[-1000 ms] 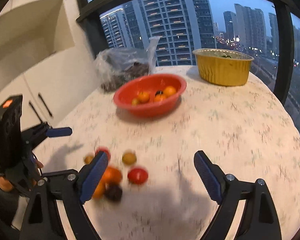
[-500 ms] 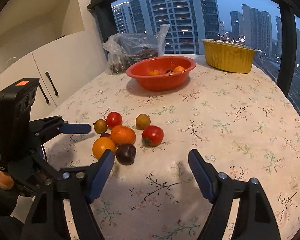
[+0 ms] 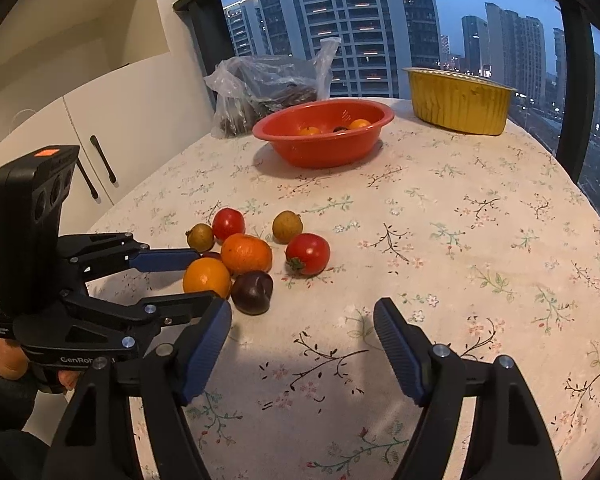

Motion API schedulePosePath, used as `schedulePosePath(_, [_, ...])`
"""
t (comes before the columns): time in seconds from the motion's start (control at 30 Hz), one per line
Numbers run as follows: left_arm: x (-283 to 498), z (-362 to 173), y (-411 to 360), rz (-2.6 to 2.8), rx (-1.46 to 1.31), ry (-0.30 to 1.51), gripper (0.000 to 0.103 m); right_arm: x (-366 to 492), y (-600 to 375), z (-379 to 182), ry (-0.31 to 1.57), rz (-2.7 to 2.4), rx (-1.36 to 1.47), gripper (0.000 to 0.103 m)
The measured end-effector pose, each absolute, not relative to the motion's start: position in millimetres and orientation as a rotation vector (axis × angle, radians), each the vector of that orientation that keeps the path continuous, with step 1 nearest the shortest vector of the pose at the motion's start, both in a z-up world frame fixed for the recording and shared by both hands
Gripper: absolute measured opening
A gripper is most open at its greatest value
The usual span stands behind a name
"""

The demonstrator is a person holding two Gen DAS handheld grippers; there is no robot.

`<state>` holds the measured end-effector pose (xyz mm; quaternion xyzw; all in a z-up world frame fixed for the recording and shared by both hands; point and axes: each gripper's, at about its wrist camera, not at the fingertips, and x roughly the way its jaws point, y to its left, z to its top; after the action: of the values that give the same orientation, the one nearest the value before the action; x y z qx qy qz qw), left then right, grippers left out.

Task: Organize fruits
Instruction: 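Grasp a mandarin orange with the left tool while the right tool grasps a dark purple plum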

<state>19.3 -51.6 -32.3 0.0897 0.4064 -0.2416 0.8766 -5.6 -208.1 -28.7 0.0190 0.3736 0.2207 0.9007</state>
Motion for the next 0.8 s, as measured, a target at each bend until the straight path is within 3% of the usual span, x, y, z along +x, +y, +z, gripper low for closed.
schedulePosePath(0.47, [11, -36, -52, -0.497, 0.204, 0.854, 0.048, -5, -201, -32, 0.788, 0.465, 0.014, 0.077])
schedulePosePath(0.53, [12, -39, -56, -0.516, 0.212, 0.875, 0.037, -5, -201, -33, 0.793, 0.464, 0.011, 0.077])
schedulePosePath(0.8, [23, -42, -60, -0.526, 0.199, 0.896, 0.035, -5, -199, -34, 0.802, 0.473, 0.003, 0.077])
